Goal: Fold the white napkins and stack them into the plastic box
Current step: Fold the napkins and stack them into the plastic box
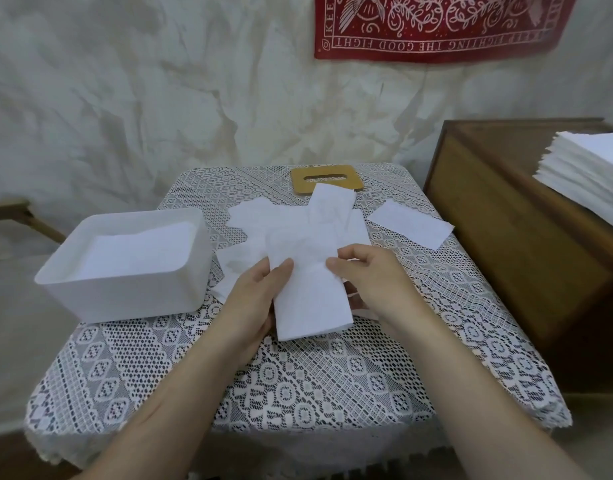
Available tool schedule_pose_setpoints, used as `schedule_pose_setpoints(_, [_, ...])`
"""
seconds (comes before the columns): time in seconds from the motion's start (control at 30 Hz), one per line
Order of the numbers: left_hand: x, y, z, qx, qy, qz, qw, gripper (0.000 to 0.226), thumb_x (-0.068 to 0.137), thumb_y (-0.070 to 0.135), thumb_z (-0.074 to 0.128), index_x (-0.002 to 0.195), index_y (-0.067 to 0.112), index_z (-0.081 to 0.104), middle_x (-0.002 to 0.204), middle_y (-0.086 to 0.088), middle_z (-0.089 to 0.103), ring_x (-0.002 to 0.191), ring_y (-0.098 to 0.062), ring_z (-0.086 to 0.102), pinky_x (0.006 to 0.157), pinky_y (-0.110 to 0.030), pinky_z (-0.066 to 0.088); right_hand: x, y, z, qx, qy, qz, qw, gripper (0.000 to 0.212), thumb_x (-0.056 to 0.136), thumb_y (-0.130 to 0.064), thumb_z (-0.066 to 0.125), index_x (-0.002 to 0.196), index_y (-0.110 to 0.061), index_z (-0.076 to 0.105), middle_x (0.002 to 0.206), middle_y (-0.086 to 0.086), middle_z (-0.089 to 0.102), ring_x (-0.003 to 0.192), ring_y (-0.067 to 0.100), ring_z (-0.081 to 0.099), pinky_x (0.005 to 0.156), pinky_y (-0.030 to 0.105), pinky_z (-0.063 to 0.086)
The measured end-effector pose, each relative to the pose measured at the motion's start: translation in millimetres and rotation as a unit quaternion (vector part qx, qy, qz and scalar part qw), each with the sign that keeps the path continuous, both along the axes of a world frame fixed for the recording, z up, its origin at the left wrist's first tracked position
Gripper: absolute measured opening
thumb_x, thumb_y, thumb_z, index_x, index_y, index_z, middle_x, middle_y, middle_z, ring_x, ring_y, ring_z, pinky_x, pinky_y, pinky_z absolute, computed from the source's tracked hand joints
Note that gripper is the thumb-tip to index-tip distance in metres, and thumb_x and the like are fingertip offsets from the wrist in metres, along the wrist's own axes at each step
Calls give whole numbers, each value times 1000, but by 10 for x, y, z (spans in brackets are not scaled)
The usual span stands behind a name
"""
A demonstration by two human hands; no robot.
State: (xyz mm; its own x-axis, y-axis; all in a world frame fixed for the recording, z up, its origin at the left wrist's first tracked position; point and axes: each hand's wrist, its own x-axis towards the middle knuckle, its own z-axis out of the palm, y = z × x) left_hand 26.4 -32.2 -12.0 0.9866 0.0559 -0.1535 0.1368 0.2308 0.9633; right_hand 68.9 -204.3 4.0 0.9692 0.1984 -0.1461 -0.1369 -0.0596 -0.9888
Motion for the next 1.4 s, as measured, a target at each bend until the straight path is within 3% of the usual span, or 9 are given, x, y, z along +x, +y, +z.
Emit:
schedule_pose_setpoints(0.2, [6, 15, -14, 1, -2, 15, 1000, 26, 106, 21, 53, 128, 14, 64, 118, -3, 78, 109, -23, 74, 91, -42, 60, 45, -13, -48, -107, -81, -57, 989, 12, 91, -34, 75, 94, -26, 66, 85, -3, 67, 58, 15, 64, 49, 26, 50])
schedule_pose_setpoints(0.3, [16, 29, -14, 2, -5, 13, 1000, 25, 106, 21, 54, 128, 14, 64, 117, -4, 78, 106, -22, 75, 81, -35, 63, 53, -28, -44, -93, -17, -2, 995, 24, 88, -40, 77, 103, -26, 65, 99, 0, 70, 68, 11, 66, 51, 23, 49])
schedule_pose_setpoints(0.43, [50, 61, -42, 37, -2, 12, 999, 27, 104, 21, 58, 130, 15, 65, 117, -4, 78, 105, -24, 75, 83, -38, 61, 69, -5, -40, -38, 29, 47, 998, 10, 97, -20, 70, 94, -11, 67, 57, -14, 65, 47, -2, 59, 53, 20, 50])
schedule_pose_setpoints(0.53, [122, 111, -56, 88, -1, 30, 996, 25, 102, 18, 62, 126, 18, 68, 112, -1, 79, 103, -24, 76, 86, -41, 61, 177, 17, -97, -57, 12, 29, 998, 13, 97, -20, 68, 88, -11, 69, 53, -12, 61, 39, -2, 51, 50, 20, 44])
schedule_pose_setpoints(0.77, [306, 262, -49, 79, 24, 65, 994, 14, 101, 18, 63, 113, 21, 71, 105, -1, 80, 95, -24, 77, 80, -47, 62, 599, -95, -166, -365, -163, -106, 910, 15, 97, -35, 65, 104, -24, 72, 97, -10, 70, 93, 17, 65, 73, 31, 43])
schedule_pose_setpoints(0.9, [315, 276, -27, 53, 32, 60, 996, 15, 101, 17, 63, 114, 18, 70, 105, -3, 80, 99, -30, 77, 84, -61, 60, 725, -26, -183, -431, -131, -100, 887, 40, 96, -42, 65, 127, -16, 61, 118, 2, 65, 110, 28, 61, 82, 36, 45])
schedule_pose_setpoints(1.07, [297, 277, -5, 50, 33, 51, 997, 17, 102, 16, 61, 117, 16, 69, 106, -5, 80, 92, -26, 78, 69, -53, 64, 798, 62, -183, -422, -100, -89, 897, 22, 93, -28, 67, 106, -10, 67, 106, 8, 71, 98, 33, 64, 86, 41, 54])
schedule_pose_setpoints(1.27, [239, 279, 1, 101, 24, 57, 993, 15, 103, 19, 61, 114, 21, 71, 103, 2, 81, 95, -22, 77, 91, -52, 60, 716, 34, -124, -324, -62, -76, 941, 5, 92, -23, 65, 95, -20, 67, 91, -4, 68, 94, 24, 67, 79, 35, 51])
schedule_pose_setpoints(1.4, [157, 253, 0, 97, 20, 57, 993, 16, 102, 19, 62, 115, 20, 71, 103, 2, 81, 89, -17, 77, 66, -32, 60, 548, -113, -81, -278, -54, -63, 957, 8, 92, -20, 63, 86, -15, 63, 77, 0, 67, 65, 21, 62, 69, 36, 49])
